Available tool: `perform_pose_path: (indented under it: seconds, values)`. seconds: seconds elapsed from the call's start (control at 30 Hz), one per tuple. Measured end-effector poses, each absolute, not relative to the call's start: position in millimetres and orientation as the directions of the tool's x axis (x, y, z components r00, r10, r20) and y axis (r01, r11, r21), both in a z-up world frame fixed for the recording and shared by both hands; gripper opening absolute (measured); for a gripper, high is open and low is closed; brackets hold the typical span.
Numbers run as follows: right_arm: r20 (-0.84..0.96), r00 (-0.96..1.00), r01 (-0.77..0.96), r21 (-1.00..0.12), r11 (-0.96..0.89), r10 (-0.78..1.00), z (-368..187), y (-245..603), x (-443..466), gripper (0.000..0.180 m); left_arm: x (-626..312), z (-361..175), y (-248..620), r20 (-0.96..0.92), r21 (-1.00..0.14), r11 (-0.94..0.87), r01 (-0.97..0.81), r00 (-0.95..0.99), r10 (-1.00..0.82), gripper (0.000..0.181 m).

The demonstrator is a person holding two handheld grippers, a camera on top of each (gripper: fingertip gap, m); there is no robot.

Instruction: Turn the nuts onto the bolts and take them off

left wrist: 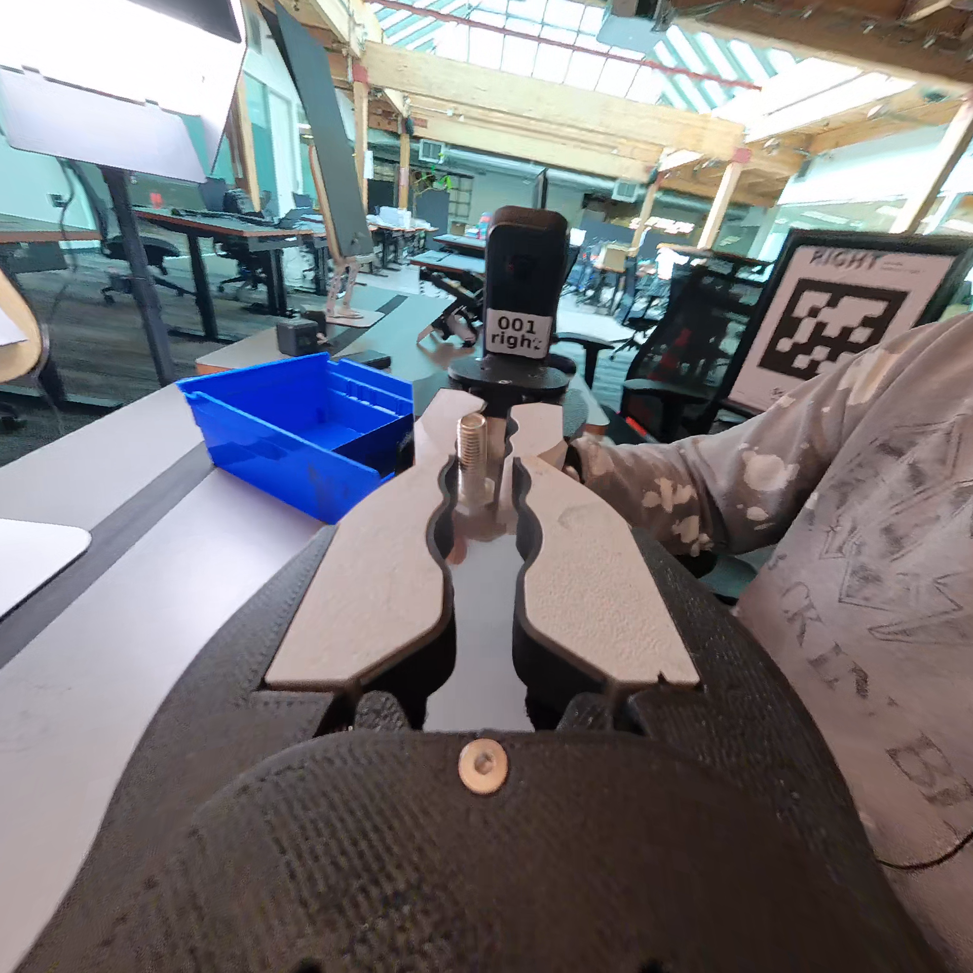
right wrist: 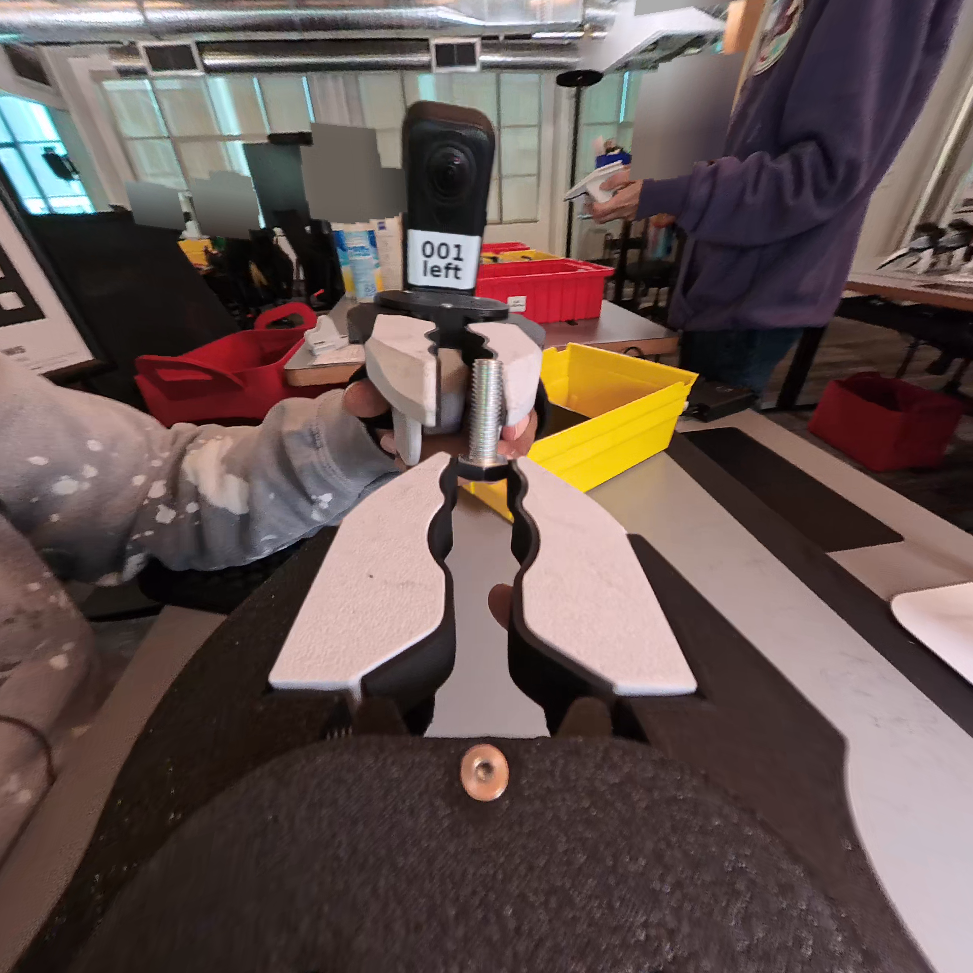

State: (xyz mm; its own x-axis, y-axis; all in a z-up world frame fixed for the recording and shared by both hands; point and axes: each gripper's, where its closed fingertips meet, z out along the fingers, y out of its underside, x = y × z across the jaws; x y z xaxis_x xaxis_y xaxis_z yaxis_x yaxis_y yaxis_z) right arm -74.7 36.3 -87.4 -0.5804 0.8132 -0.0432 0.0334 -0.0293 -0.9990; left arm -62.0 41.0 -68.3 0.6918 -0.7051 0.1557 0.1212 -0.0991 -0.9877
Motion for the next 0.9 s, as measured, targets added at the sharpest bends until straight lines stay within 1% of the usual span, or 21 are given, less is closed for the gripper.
perform_pose_path:
  seconds: [0.03, 0.13, 0.23, 0.43, 0.57, 0.9]
  values:
    - [-0.037, -0.566, 0.022, -0.999, -0.029, 0.823, -86.5, 35.9, -76.6, 0.018, -62.8, -69.3, 42.1, 0.131, -0.991, -0.095, 0.09, 0.714, -0.688, 0.02]
    - [0.007, -0.531, -0.012, -1.0, 0.001, 0.847, -85.8, 33.7, -80.0, 0.018, -65.2, -69.7, 45.1, 0.058, -0.997, -0.074, 0.013, 0.767, -0.639, 0.01]
    - [0.021, -0.516, -0.021, -1.0, 0.011, 0.857, -85.8, 34.4, -81.2, 0.018, -66.1, -70.1, 45.4, 0.032, -0.996, -0.08, -0.023, 0.783, -0.622, 0.01]
    - [0.015, -0.555, -0.013, -1.0, 0.009, 0.832, -90.8, 29.9, -79.2, 0.017, -63.5, -75.2, 42.0, 0.035, -0.994, -0.1, -0.042, 0.754, -0.656, 0.01]
    - [-0.002, -0.592, 0.003, -1.0, -0.001, 0.806, -93.4, 23.9, -77.4, 0.021, -60.3, -76.6, 37.9, 0.049, -0.994, -0.104, -0.033, 0.721, -0.691, 0.01]
    - [0.017, -0.59, 0.0, -1.0, 0.021, 0.807, -95.4, 22.8, -76.8, 0.018, -56.6, -79.7, 37.8, 0.052, -0.994, -0.105, -0.032, 0.705, -0.707, 0.01]
